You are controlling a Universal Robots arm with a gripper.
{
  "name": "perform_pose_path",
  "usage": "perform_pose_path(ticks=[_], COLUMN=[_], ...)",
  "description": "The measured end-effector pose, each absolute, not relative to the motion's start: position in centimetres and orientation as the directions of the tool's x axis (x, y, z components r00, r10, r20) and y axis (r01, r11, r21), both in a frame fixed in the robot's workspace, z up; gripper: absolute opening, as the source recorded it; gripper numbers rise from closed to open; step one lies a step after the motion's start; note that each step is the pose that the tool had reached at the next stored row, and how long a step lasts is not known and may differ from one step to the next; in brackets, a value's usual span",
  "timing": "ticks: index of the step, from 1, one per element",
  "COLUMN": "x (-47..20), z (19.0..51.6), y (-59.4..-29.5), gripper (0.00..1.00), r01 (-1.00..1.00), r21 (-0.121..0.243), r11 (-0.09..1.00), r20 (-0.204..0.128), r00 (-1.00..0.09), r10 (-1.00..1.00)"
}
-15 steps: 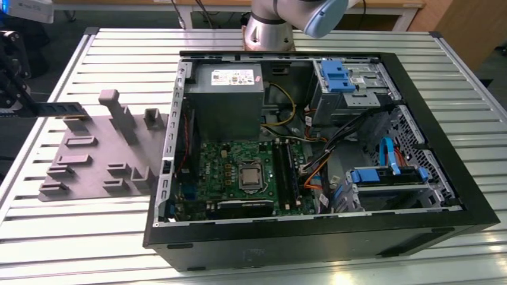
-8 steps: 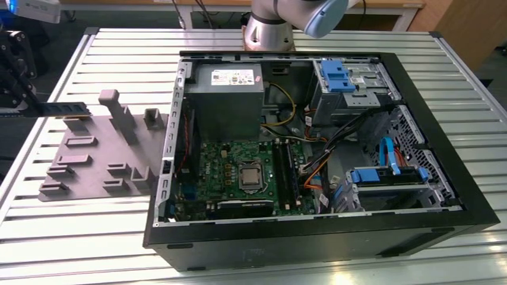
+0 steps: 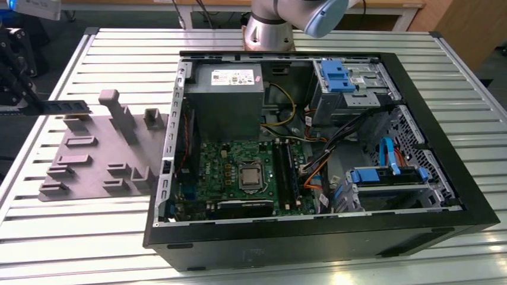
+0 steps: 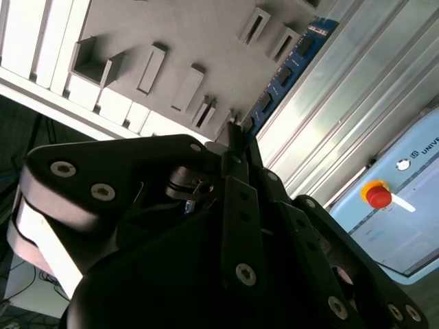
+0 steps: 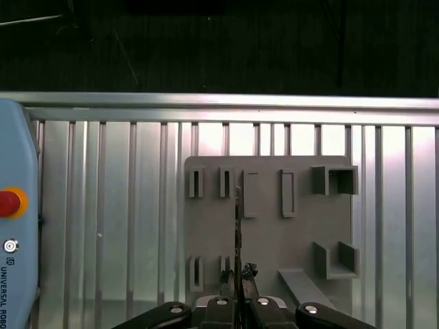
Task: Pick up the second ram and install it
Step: 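Pick up the second ram and move it above second insertion slot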
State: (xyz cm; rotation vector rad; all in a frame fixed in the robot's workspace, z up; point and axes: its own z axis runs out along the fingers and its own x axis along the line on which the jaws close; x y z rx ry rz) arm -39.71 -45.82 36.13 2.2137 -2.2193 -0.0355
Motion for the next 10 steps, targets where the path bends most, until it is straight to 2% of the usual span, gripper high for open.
perform_pose_path(ticks=[10], x=[-39.46], z=[36.77], y=[-45.82], gripper=[0.14], r01=[-1.0], r21=[0.021], r11=[0.002], r20=[-0.011], r00=[-0.003], r10=[-1.0])
